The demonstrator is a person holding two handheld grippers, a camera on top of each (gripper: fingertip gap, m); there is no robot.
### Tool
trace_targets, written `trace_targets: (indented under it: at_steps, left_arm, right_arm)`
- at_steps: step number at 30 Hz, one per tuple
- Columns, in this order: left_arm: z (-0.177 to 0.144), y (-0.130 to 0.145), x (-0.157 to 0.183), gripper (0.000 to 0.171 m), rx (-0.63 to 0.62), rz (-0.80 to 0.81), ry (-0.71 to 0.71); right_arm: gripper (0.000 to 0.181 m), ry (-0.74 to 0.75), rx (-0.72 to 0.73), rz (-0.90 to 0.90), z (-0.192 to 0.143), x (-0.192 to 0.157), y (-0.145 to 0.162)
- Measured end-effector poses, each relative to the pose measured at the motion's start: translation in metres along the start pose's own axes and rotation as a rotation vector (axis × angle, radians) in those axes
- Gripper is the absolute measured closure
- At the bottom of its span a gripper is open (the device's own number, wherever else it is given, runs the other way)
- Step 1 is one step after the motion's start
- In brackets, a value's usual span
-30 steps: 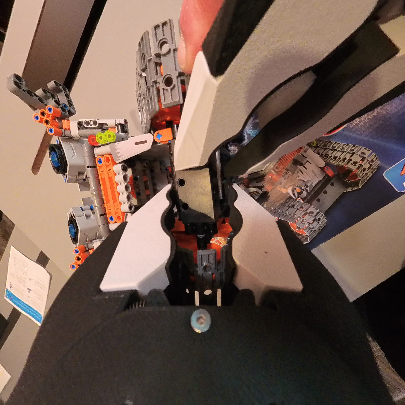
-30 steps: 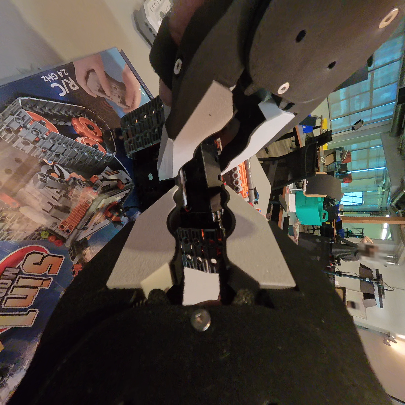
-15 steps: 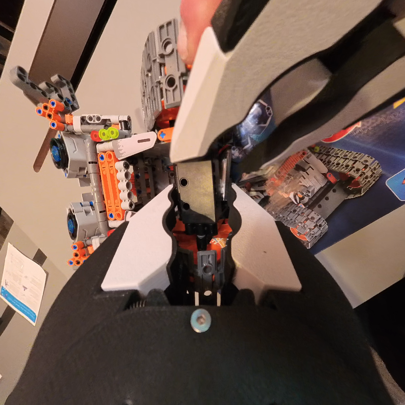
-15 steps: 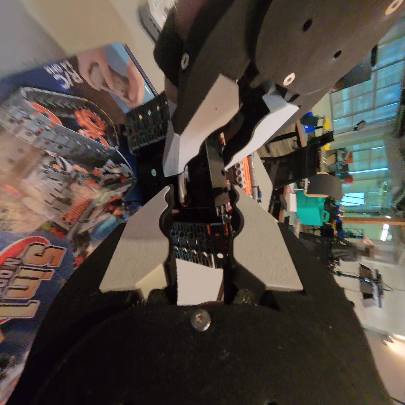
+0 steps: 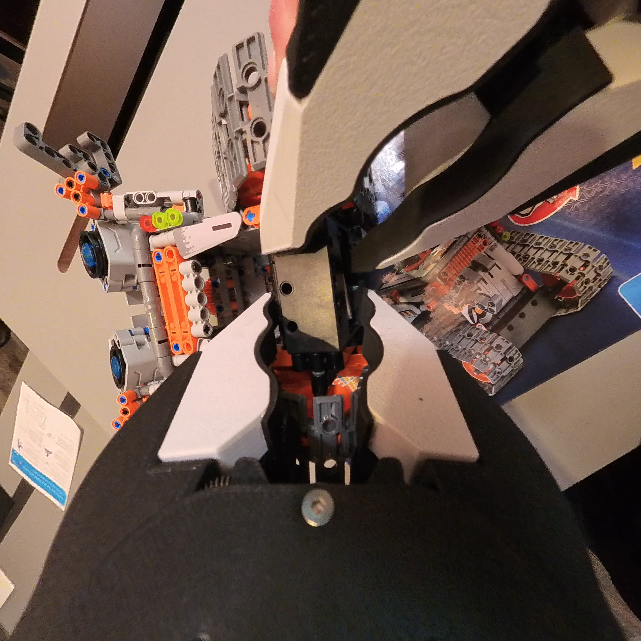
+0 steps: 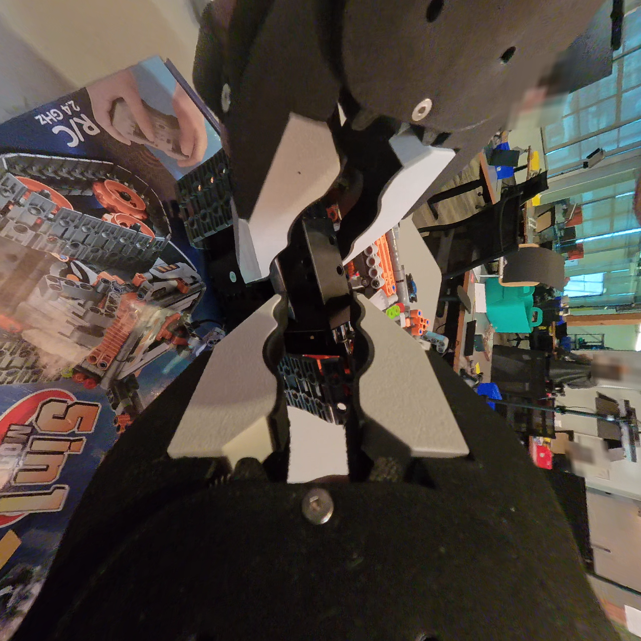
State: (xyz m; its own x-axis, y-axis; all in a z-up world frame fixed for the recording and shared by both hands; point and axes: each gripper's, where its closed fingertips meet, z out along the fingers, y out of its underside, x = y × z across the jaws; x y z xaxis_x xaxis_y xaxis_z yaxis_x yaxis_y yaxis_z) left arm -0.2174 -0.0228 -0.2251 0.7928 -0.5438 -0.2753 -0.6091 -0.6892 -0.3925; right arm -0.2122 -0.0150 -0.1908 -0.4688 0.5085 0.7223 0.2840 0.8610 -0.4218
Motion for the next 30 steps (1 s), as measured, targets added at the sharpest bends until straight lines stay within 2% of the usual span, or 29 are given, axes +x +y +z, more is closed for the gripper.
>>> trace_targets:
  at_steps: [8, 24, 30]
  left_arm:
    - [0.0013, -0.0001, 0.0002, 0.126, 0.011, -0.012, -0.01]
    - [0.002, -0.0058, -0.0028, 0.127, 0.074, -0.099, -0.036]
    - [0.0011, -0.0072, -0.0048, 0.128, 0.096, -0.087, -0.063]
  right_arm:
    - [0.15, 0.011, -0.013, 0.089, 0.0025, 0.0014, -0.0005]
    - [0.149, 0.017, -0.019, 0.077, 0.0026, 0.0031, 0.0013]
    - [0.148, 0.022, -0.029, 0.087, 0.0031, 0.0037, 0.0012]
